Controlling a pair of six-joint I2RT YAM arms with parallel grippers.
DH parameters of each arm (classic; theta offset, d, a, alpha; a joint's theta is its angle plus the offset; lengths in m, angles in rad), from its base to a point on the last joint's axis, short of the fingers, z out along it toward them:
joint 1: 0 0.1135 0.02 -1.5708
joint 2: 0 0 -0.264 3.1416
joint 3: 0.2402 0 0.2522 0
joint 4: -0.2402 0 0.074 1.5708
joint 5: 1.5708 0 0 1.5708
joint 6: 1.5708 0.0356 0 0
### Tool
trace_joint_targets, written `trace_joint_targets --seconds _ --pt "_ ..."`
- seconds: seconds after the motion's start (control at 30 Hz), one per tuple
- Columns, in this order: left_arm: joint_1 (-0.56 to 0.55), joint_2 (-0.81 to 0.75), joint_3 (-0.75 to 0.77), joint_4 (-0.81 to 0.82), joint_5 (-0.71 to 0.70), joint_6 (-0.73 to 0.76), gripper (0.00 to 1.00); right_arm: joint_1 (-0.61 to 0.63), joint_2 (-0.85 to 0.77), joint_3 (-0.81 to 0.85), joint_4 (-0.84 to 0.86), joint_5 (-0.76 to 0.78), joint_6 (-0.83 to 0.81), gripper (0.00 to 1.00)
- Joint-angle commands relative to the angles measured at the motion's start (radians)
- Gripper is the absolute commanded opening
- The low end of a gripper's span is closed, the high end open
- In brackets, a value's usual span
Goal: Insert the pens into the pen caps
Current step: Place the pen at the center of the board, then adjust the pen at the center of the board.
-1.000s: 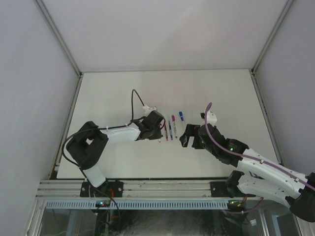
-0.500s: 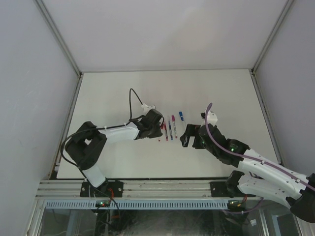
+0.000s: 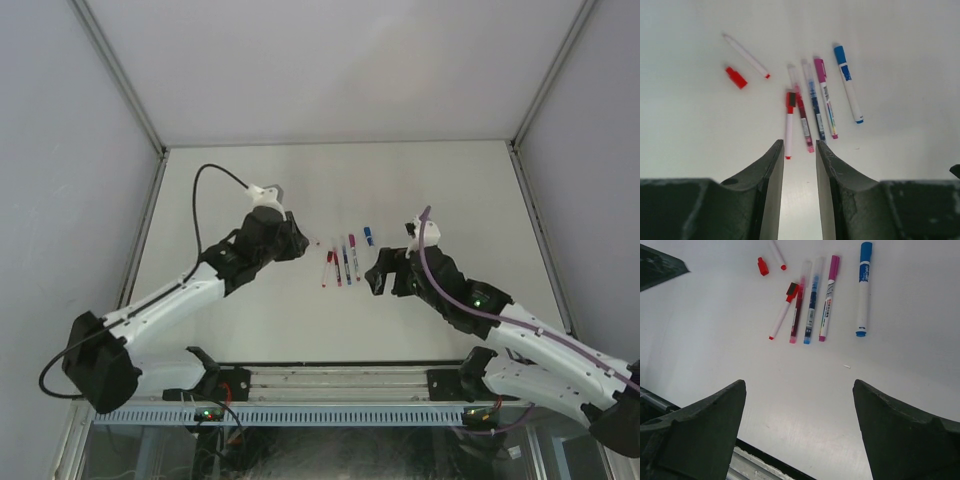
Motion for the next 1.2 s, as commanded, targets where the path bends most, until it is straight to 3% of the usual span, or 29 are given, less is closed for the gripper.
trace_joint_targets --seconds 0.0,0.23,0.4,0.53,0.77,1.03,1.17 --pt "0.057 -0.143 -0.028 -0.101 -0.010 0.136 0.37 -0.006 0.121 0.106 0.059 -0.046 -0.076 0.87" --pt "0.188 -0.380 -0.029 -0.255 0.007 0.199 0.39 -0.010 0.448 0.358 0.035 -0.190 -0.225 0.79" --pt "0.192 -0.527 0.042 -0.413 -0.020 0.258 0.39 -0.040 0.705 0.520 0.026 -0.305 -0.269 0.63" --pt "0.192 -0.599 0.059 -0.497 -0.083 0.306 0.39 -0.043 0.854 0.643 -0.017 -0.300 -0.213 0.54" --pt "0.192 -0.668 -0.003 -0.536 -0.187 0.324 0.39 -0.004 0.974 0.679 -0.026 -0.203 -0.039 0.47" --pt "0.192 -0.678 -0.042 -0.507 -0.175 0.327 0.39 0.021 1.057 0.696 -0.013 -0.136 0.069 0.32" --pt "0.192 -0.678 -0.048 -0.499 -0.171 0.328 0.39 0.029 1.094 0.719 -0.043 -0.102 0.077 0.30"
